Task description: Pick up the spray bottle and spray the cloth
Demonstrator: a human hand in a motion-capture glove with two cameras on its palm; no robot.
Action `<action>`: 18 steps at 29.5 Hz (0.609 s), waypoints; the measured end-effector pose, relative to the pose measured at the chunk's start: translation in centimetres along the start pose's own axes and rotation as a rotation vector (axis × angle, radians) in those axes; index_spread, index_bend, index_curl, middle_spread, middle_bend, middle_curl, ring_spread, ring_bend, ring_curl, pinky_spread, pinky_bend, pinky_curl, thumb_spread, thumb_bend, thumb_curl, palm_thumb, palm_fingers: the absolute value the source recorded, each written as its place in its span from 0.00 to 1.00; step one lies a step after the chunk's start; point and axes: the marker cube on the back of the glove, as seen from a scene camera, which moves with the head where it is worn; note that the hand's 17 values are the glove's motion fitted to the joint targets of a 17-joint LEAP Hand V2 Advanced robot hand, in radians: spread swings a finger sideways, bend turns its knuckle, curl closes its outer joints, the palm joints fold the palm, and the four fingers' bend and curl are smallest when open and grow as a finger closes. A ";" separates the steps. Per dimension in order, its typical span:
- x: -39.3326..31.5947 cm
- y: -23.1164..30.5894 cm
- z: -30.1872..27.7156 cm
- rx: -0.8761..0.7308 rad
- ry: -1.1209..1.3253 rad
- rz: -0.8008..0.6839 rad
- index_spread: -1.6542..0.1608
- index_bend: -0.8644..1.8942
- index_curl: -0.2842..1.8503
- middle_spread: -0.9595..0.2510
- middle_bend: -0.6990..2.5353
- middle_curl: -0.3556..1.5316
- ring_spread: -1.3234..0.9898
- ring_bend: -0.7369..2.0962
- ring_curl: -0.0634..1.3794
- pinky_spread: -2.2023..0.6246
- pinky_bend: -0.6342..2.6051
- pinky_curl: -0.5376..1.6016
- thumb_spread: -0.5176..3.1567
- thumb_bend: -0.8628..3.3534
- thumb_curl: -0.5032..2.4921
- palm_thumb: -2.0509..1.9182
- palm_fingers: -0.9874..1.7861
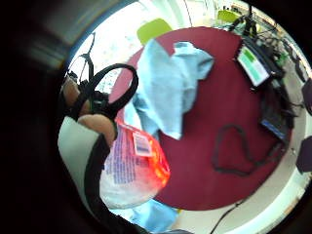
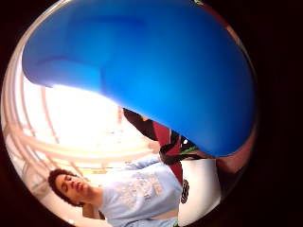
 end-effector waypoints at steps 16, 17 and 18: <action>-12.3 -3.8 17.0 -0.038 -0.405 -0.305 0.77 0.35 0.24 0.72 0.31 0.43 0.53 0.45 0.32 0.72 0.36 0.43 0.40 0.20 0.33 0.72 0.76; -12.7 -4.1 18.2 -0.044 -0.411 -0.311 0.77 0.35 0.24 0.72 0.31 0.43 0.53 0.45 0.32 0.72 0.36 0.43 0.40 0.20 0.33 0.72 0.76; -13.0 -4.3 19.2 -0.050 -0.415 -0.317 0.77 0.35 0.24 0.72 0.31 0.43 0.53 0.44 0.32 0.73 0.36 0.43 0.40 0.20 0.33 0.72 0.76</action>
